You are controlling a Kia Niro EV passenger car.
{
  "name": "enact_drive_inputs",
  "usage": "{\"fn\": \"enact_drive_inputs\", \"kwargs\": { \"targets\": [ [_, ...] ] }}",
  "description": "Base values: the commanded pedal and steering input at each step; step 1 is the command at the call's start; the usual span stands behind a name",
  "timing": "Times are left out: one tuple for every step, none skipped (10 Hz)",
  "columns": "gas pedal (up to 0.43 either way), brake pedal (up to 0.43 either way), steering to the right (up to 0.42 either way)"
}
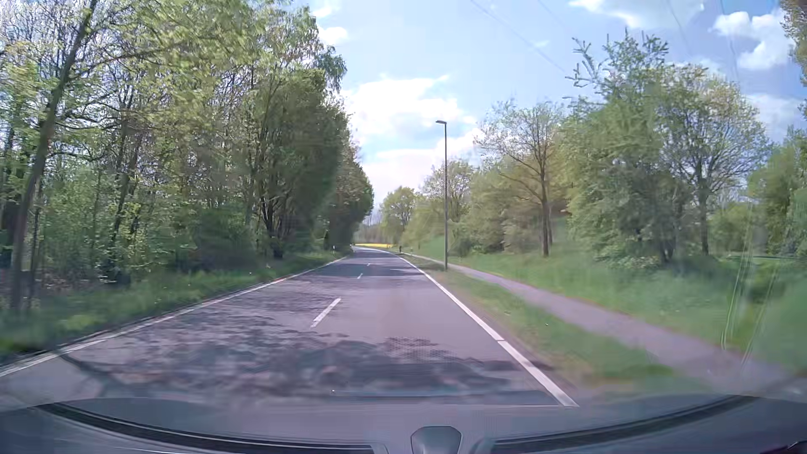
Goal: Follow the waypoints while adhering to traffic rules and regulations
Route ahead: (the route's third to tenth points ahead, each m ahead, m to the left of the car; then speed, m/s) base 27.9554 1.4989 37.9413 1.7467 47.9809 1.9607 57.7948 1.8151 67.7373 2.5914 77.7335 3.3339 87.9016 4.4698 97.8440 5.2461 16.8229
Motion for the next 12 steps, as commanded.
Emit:
{"fn": "enact_drive_inputs", "kwargs": {
  "targets": [
    [0.098, 0.0, -0.007],
    [0.087, 0.0, -0.007],
    [0.067, 0.0, -0.007],
    [0.067, 0.0, -0.007],
    [0.067, 0.0, -0.007],
    [0.067, 0.0, -0.007],
    [0.067, 0.0, -0.007],
    [0.067, 0.0, -0.007],
    [0.067, 0.0, -0.007],
    [0.067, 0.0, -0.007],
    [0.067, 0.0, -0.007],
    [0.067, 0.0, -0.007]
  ]
}}
